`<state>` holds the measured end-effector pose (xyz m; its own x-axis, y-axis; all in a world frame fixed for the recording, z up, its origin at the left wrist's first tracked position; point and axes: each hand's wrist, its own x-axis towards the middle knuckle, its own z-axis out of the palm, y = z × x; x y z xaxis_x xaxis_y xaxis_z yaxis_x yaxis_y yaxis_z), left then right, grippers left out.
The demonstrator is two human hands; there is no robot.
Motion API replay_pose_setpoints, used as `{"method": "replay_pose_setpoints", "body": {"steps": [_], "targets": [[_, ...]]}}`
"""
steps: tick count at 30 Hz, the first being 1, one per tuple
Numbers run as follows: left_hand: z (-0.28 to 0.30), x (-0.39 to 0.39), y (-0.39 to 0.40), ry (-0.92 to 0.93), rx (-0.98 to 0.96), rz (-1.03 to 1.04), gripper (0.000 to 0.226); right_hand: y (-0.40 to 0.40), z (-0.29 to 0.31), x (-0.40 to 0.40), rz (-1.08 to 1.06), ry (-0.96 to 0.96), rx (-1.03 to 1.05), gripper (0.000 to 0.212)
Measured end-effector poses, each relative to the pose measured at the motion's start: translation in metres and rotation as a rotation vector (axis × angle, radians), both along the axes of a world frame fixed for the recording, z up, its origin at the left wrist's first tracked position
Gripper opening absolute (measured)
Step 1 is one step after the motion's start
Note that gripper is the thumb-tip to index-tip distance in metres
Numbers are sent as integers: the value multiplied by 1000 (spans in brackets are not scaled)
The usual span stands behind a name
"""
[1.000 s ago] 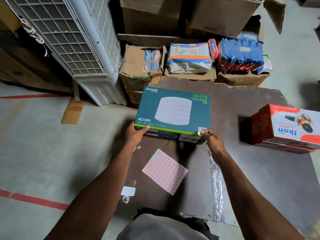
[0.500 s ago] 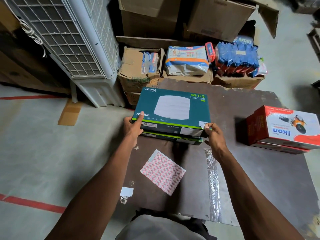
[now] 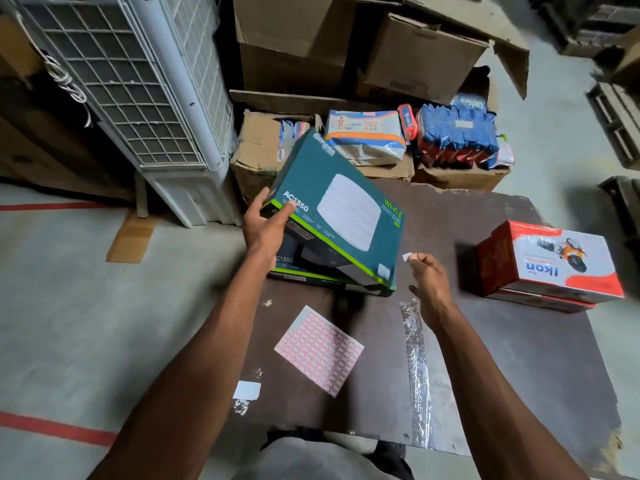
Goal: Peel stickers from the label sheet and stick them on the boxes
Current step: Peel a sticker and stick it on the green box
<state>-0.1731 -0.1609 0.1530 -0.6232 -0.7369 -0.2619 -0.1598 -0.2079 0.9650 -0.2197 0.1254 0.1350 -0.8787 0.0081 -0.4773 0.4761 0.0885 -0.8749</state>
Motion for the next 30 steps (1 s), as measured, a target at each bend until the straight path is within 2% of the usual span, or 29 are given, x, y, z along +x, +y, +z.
{"method": "replay_pose_setpoints", "body": {"steps": [3,9,12,17,23,27,30], "targets": [[24,-4,9,54,-252,-66,77,-3,22,8,-20,108,-39,24],[53,3,23,166,-500,-183,66,-10,64,21,6,257,-226,16],[66,10,29,225,-622,-270,68,-13,79,28,35,314,-257,15],[75,27,32,265,-755,-459,70,-17,99,34,189,560,-126,13],[73,42,28,293,-771,-640,79,-21,116,33,391,828,168,8],[81,47,17,128,-907,-764,90,-23,115,37,480,827,288,12],[97,45,17,-63,-1053,-851,94,-21,113,37,490,862,364,17]]}}
